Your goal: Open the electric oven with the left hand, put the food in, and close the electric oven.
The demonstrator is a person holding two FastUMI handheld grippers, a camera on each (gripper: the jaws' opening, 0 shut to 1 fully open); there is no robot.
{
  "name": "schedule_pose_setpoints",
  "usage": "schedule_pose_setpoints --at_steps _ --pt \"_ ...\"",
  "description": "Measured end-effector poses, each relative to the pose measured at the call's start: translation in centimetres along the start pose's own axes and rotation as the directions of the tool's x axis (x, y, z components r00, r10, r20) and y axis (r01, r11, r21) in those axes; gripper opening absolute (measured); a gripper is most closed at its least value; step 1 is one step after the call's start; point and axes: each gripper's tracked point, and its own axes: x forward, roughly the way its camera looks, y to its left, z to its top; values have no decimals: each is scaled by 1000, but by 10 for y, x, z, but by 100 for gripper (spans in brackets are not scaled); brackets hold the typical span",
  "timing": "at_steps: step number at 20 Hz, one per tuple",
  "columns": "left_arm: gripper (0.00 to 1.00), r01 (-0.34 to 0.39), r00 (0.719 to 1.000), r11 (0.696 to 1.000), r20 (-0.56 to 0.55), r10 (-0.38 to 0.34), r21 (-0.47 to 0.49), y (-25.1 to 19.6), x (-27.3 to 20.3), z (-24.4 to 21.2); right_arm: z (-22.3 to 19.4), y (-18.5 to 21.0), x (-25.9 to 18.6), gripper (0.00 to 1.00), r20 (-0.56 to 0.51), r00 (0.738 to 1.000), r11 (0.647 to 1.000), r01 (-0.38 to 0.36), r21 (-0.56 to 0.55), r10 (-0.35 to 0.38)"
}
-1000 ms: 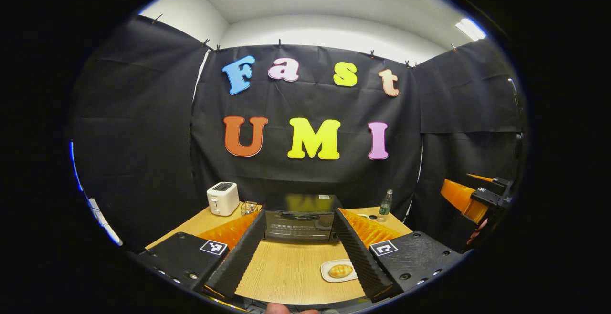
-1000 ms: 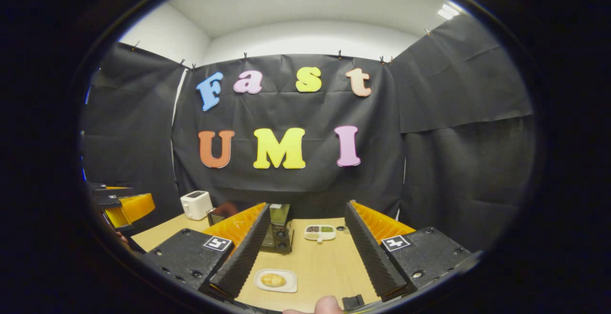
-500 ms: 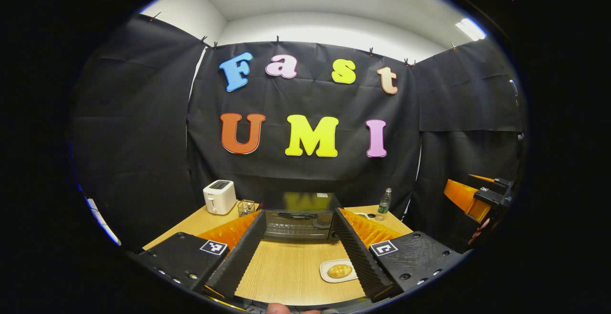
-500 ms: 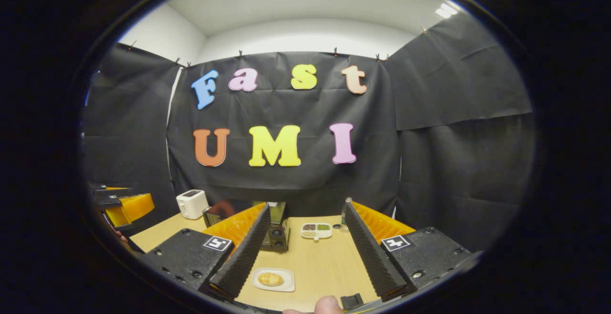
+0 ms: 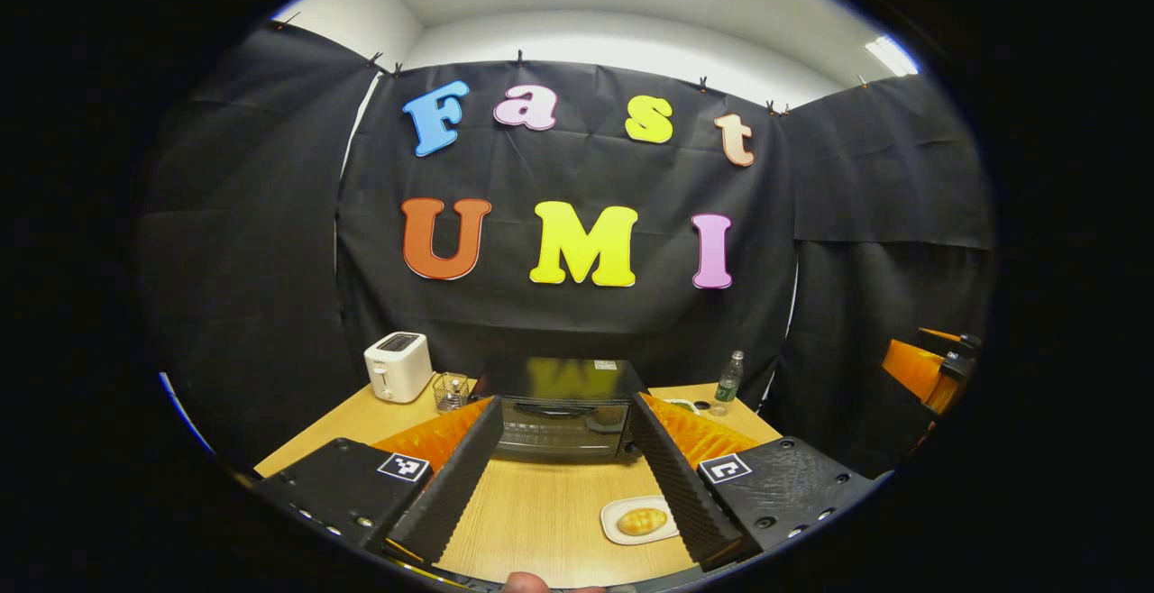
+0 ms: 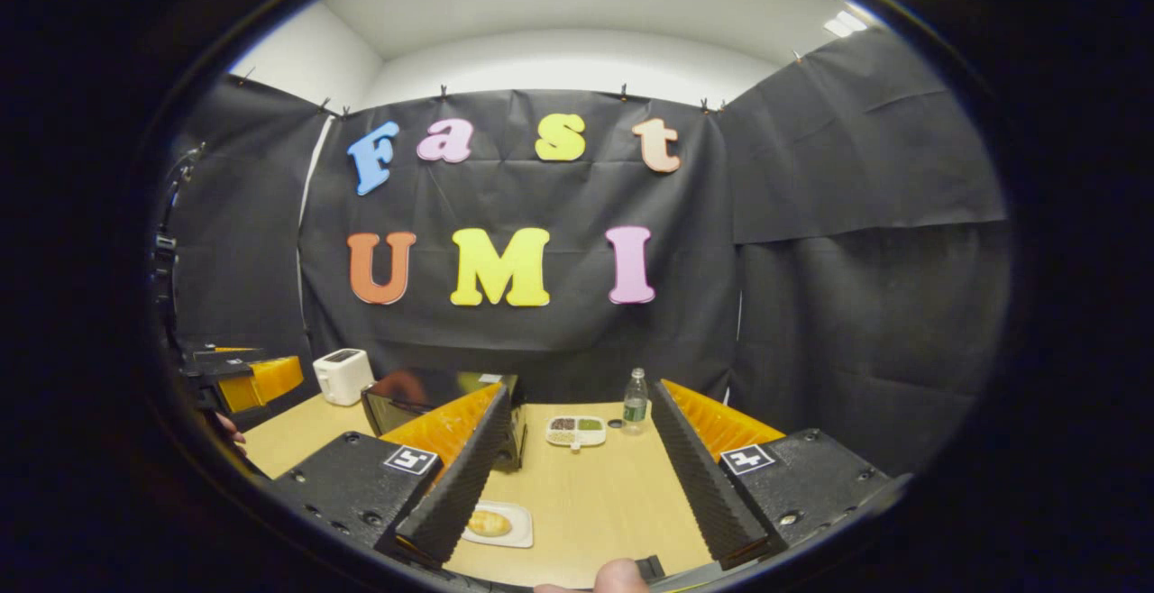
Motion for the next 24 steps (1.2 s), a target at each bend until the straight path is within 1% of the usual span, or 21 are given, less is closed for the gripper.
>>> schedule_pose_setpoints --at_steps 3,6,9,11,13,16,19,20,21,23,24 --pt "93 8 1000 1000 -27 -8 7 2 35 -9 -2 -9 11 98 -14 1000 1000 10 -1 -10" --pt "93 11 998 1000 -55 -11 0 2 84 -22 -6 -20 21 98 -30 999 1000 22 -18 -23" --pt "93 24 994 1000 -102 -23 6 -3 133 -44 -11 -37 31 98 -52 997 998 49 -51 -52" --pt "93 21 992 1000 -126 -20 8 -1 162 -59 -20 -45 37 98 -81 994 997 66 -40 -69" --pt "93 9 990 1000 -139 -7 9 2 190 -74 -29 -54 46 98 -118 989 996 87 -26 -89" --pt "93 -8 985 999 -170 14 32 9 227 -103 -50 -64 57 99 -187 977 995 96 -25 -99" --pt "93 -24 979 998 -202 34 50 16 249 -128 -60 -75 69 99 -234 965 993 116 -34 -121" --pt "82 -28 977 999 -209 37 44 16 254 -134 -62 -74 73 98 -240 963 993 116 -33 -121" --pt "93 -33 975 999 -218 41 42 16 258 -140 -60 -73 77 99 -239 964 993 115 -34 -120" --pt "93 -45 971 998 -231 54 45 21 262 -150 -55 -66 86 99 -228 968 994 103 -34 -109" --pt "95 -50 972 997 -226 61 53 23 264 -150 -53 -63 89 99 -220 970 995 97 -36 -103"
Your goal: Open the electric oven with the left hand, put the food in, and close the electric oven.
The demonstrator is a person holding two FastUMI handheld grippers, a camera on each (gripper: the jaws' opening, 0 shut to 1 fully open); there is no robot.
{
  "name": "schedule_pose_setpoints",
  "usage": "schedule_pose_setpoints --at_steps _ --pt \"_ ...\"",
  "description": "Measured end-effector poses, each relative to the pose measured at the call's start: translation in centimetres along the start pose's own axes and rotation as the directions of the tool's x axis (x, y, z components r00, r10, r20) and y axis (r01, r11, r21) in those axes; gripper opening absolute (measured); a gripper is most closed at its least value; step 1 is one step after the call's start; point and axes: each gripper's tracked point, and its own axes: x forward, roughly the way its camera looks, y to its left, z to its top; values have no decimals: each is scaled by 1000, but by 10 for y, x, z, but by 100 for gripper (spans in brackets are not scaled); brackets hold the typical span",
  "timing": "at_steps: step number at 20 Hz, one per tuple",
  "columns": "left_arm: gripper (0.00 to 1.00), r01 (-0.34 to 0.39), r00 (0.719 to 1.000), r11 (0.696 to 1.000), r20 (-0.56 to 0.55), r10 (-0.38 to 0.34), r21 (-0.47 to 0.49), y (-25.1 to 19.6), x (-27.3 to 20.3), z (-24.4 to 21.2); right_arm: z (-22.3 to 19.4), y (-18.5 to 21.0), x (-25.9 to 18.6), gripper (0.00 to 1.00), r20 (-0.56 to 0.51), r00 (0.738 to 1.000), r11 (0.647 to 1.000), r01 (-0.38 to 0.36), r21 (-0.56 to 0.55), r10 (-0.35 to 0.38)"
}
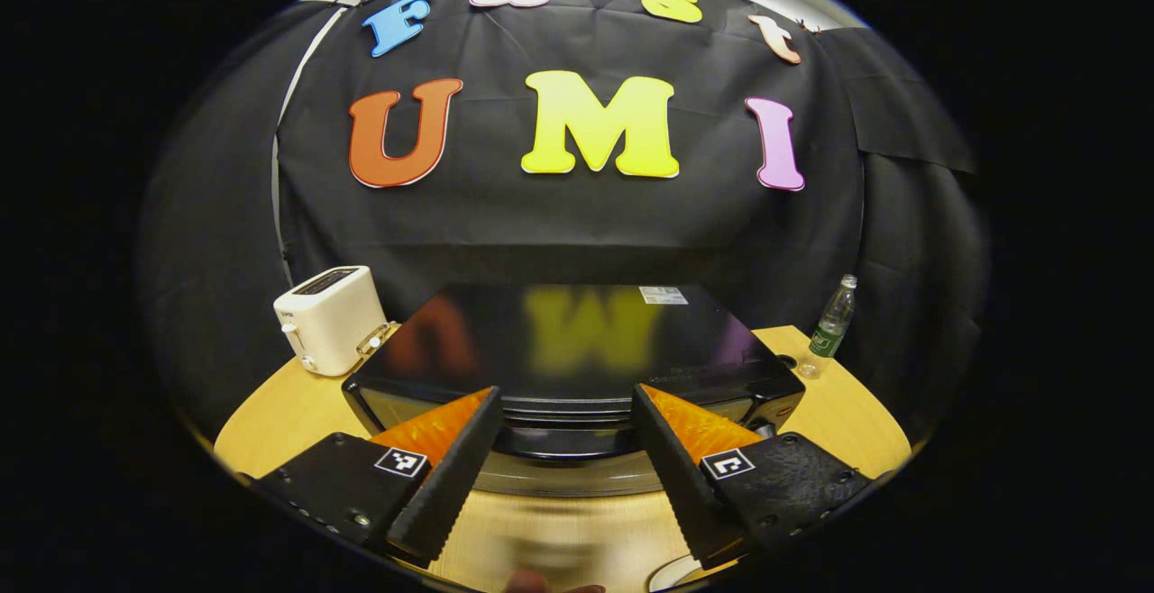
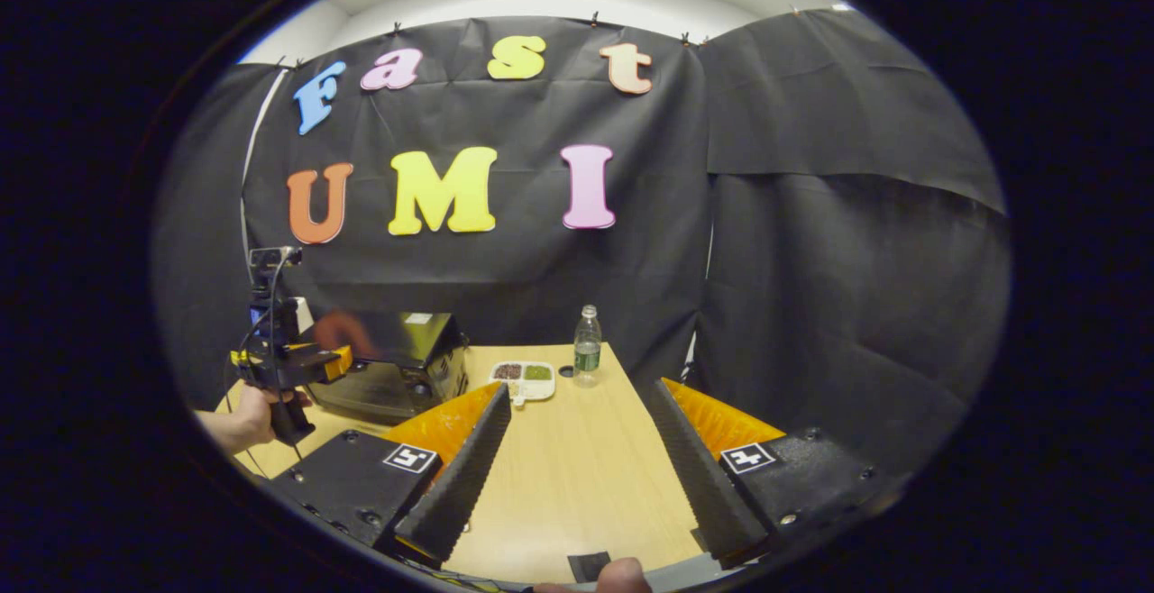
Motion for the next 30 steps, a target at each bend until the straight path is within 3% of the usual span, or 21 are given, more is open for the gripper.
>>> schedule_pose_setpoints --at_steps 4,5,6,14,15,16,25,30 --pt "97 9 1000 1000 -7 -9 8 3 -1 -5 -4 13 5 99 -8 1000 1000 -22 7 22" --pt "87 13 1000 1000 -16 -13 14 3 -3 -6 -8 15 6 99 -18 1000 1000 -25 14 25" --pt "97 16 1000 1000 -19 -15 16 3 -6 -7 -13 16 5 99 -26 999 999 -28 20 28" --pt "96 36 993 999 -115 -35 5 1 -54 -38 -13 17 -6 99 -20 1000 998 -22 60 24" --pt "100 38 990 999 -133 -37 0 1 -62 -45 -14 17 -8 99 -21 999 998 -23 66 24" --pt "96 39 988 999 -151 -40 -9 1 -70 -52 -16 18 -11 99 -24 999 997 -22 70 24" --pt "95 9 931 993 -361 -50 -115 0 -116 -153 -35 25 -31 99 -58 997 996 -41 77 46" --pt "91 -1 915 991 -399 -54 -137 1 -115 -190 -43 29 -35 99 -81 995 997 -54 62 58"
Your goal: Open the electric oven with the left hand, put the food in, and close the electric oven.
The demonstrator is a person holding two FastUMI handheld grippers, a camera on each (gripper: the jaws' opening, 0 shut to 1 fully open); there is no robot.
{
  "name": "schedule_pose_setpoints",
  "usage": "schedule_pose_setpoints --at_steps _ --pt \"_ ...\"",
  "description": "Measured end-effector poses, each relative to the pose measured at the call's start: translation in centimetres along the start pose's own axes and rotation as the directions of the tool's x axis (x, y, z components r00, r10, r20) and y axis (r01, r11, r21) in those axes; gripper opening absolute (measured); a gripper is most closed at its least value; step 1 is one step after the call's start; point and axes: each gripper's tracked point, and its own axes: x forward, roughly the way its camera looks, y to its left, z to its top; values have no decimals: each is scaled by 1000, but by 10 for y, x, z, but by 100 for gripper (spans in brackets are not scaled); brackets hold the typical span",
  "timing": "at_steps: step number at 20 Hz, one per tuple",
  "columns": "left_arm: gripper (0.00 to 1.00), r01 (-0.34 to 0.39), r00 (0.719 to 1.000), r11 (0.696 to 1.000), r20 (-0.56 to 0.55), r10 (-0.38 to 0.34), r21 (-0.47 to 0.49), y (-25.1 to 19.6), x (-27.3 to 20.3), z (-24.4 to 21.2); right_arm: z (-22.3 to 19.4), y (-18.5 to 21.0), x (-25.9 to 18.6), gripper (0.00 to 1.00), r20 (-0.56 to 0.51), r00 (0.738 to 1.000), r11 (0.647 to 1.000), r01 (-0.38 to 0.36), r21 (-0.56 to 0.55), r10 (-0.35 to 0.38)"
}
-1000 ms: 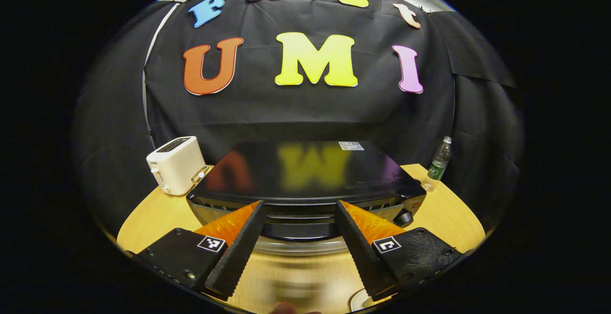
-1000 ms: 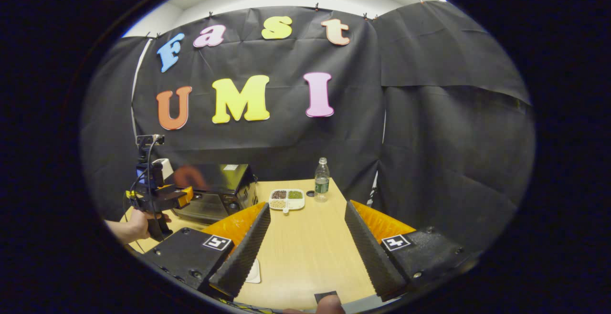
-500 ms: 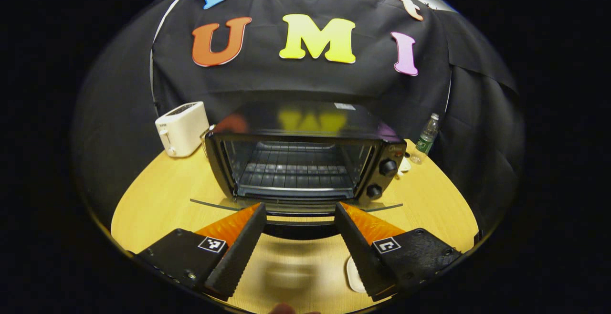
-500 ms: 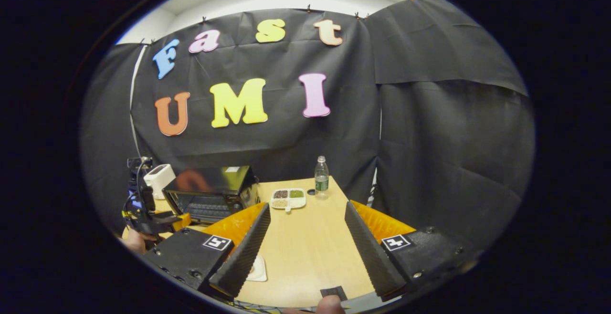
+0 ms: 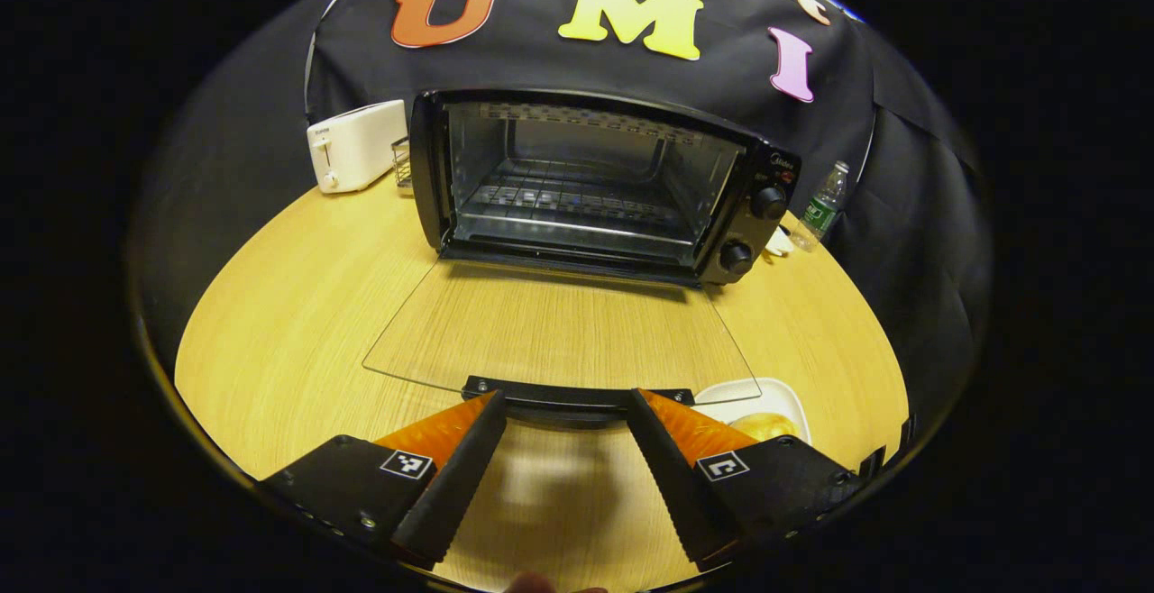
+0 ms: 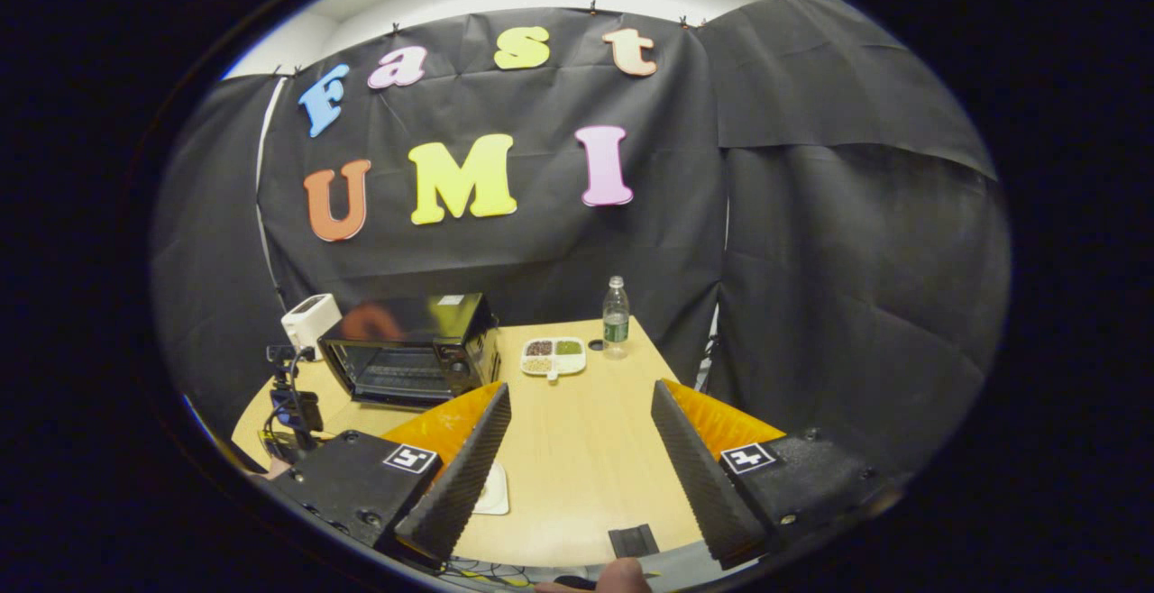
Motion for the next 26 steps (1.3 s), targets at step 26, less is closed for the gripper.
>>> schedule_pose_setpoints --at_steps 26 --pt "95 6 989 994 148 9 -105 48 -70 7 -53 100 -13 99 -139 970 978 -205 -39 197"
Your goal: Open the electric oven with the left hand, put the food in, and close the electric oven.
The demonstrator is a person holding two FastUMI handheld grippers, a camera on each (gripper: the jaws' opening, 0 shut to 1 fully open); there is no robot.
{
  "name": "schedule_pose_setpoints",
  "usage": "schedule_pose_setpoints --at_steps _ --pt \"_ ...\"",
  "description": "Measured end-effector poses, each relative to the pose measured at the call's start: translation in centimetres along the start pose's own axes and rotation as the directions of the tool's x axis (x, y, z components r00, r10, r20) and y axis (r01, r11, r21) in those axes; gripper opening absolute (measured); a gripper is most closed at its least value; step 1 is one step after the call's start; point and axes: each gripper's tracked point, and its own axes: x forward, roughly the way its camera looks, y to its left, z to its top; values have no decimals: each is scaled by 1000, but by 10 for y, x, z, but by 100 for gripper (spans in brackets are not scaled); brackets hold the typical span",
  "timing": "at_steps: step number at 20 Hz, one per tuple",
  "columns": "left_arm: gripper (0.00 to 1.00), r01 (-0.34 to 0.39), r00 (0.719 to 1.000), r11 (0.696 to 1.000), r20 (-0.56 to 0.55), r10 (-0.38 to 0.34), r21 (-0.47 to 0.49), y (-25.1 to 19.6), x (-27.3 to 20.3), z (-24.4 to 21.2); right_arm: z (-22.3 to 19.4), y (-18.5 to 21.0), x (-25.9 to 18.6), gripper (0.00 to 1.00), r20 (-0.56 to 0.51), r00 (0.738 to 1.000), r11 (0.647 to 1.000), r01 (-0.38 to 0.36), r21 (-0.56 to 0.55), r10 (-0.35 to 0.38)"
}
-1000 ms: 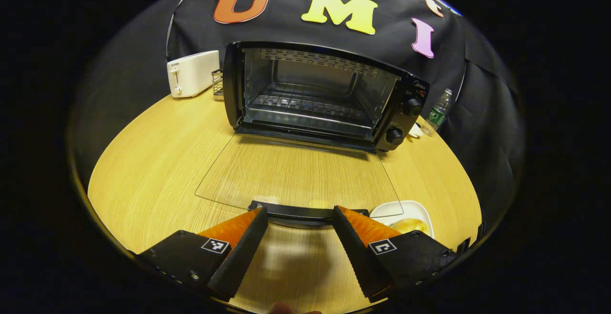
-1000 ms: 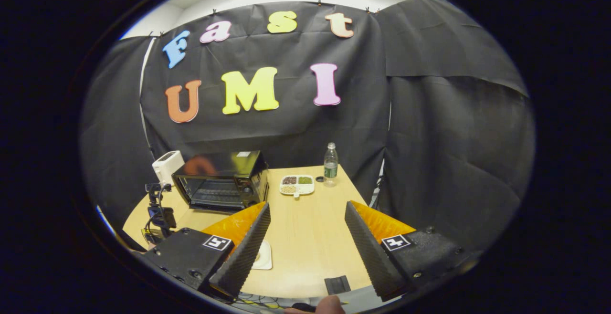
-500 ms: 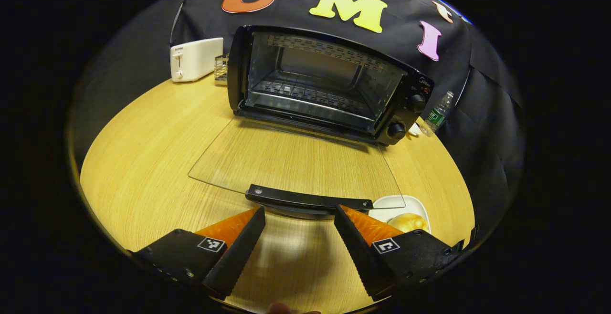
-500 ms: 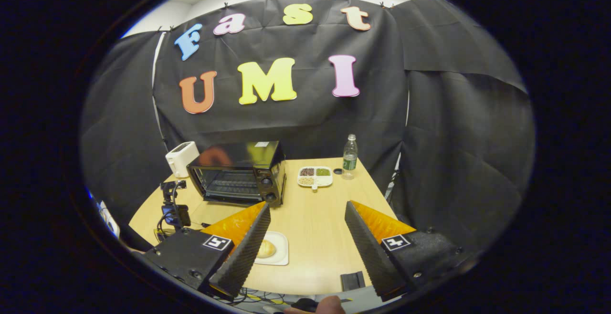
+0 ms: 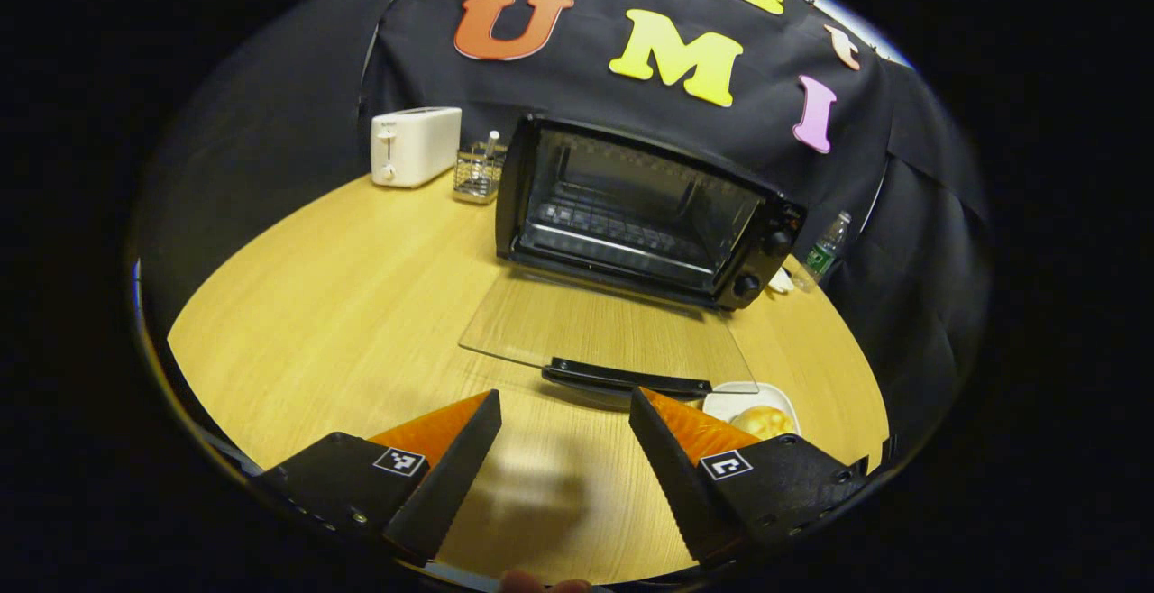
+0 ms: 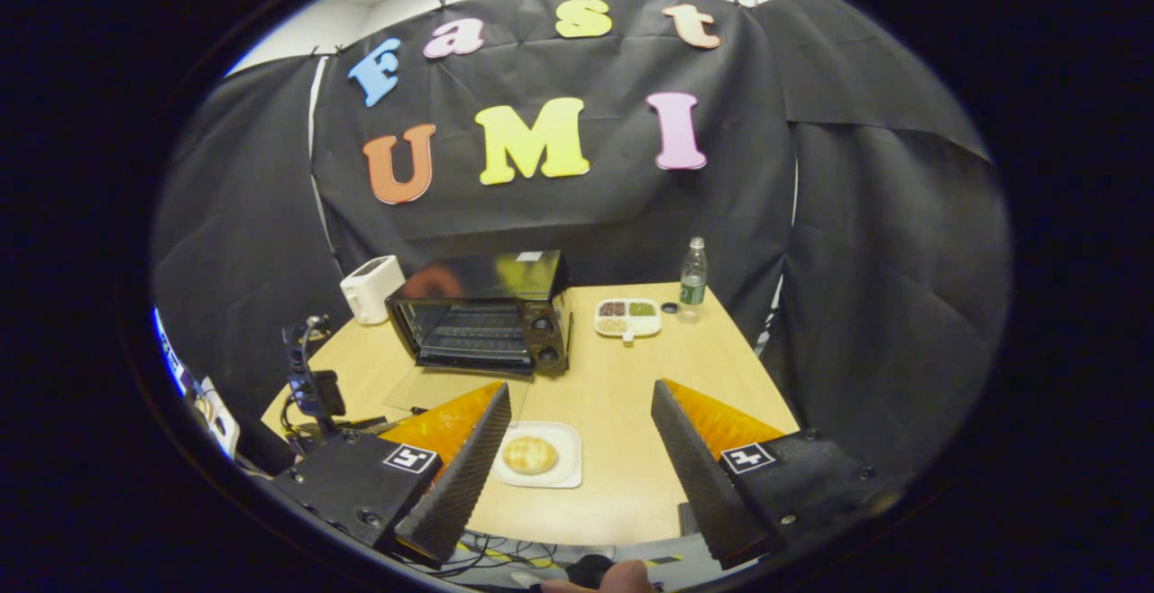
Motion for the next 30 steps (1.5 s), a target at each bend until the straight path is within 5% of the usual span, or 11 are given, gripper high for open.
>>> schedule_pose_setpoints --at_steps 7,15,21,30 --pt "95 -25 977 998 214 12 57 31 -105 77 -54 42 19 99 -103 991 991 -91 -101 80" --pt "95 -39 938 997 346 15 64 36 -197 105 -117 74 66 99 -221 969 977 -144 -160 107" --pt "94 -104 946 993 303 117 -59 58 -200 94 -153 73 126 99 -287 954 982 -127 -142 82" --pt "94 -177 949 979 248 197 -102 56 -178 97 -190 53 187 99 -346 935 990 -113 -88 76"
